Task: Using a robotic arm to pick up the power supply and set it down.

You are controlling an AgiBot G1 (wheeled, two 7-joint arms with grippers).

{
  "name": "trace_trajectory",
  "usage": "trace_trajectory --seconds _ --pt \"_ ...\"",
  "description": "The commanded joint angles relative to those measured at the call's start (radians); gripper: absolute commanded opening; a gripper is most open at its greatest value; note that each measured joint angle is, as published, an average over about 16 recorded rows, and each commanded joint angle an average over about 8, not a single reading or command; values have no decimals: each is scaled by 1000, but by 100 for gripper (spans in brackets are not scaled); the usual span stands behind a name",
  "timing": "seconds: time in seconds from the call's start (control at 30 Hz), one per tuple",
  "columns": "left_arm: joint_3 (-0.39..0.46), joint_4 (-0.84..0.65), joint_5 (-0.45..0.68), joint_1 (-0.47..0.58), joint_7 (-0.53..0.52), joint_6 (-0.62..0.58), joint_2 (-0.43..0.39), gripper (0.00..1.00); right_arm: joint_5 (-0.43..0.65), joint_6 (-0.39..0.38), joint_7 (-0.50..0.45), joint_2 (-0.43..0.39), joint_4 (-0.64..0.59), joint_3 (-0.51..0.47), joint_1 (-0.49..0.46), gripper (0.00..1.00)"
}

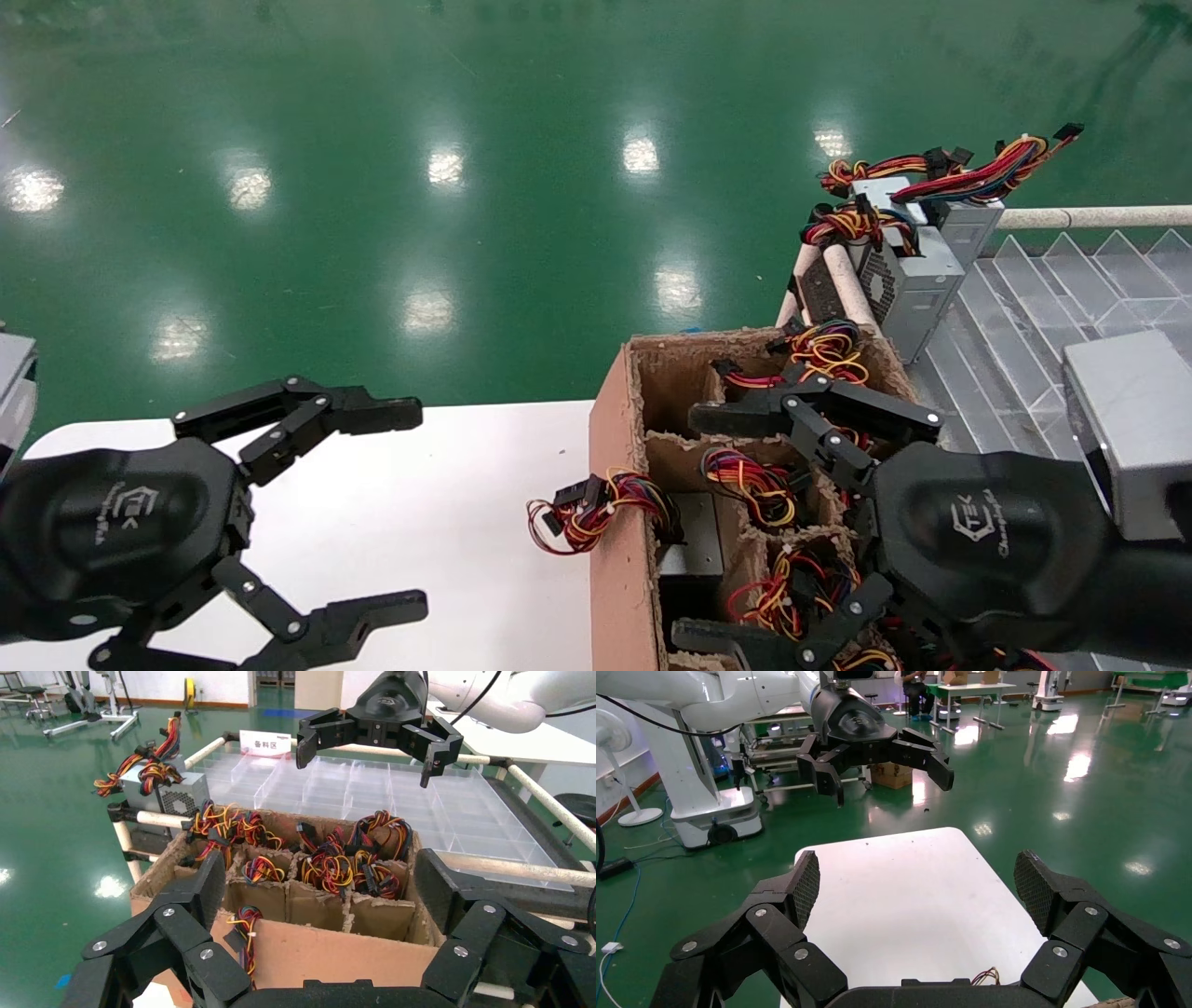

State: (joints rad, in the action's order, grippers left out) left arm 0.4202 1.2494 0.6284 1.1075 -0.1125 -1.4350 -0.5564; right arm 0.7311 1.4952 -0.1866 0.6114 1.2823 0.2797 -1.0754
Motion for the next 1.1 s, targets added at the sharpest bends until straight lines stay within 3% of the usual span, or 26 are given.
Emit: trace_trajectory --seconds 0.03,0.4,0.63,0.8,0.87,1.03,1.1 --pt "0 0 0 0 0 0 0 0 0 0 0 0 0 0 0 100" --pt "0 0 0 0 0 0 0 0 34 -24 15 -4 2 2 0 100" --pt "0 0 0 0 0 0 0 0 211 -119 37 7 19 45 -33 100" --pt "0 0 0 0 0 0 0 0 319 -141 18 76 -21 107 -91 98" --pt "0 0 0 0 0 0 0 0 353 -137 13 114 -53 134 -123 84" --pt "0 0 0 0 0 0 0 0 431 -119 22 207 -153 191 -211 22" --pt "0 0 0 0 0 0 0 0 460 -112 36 240 -200 211 -241 5"
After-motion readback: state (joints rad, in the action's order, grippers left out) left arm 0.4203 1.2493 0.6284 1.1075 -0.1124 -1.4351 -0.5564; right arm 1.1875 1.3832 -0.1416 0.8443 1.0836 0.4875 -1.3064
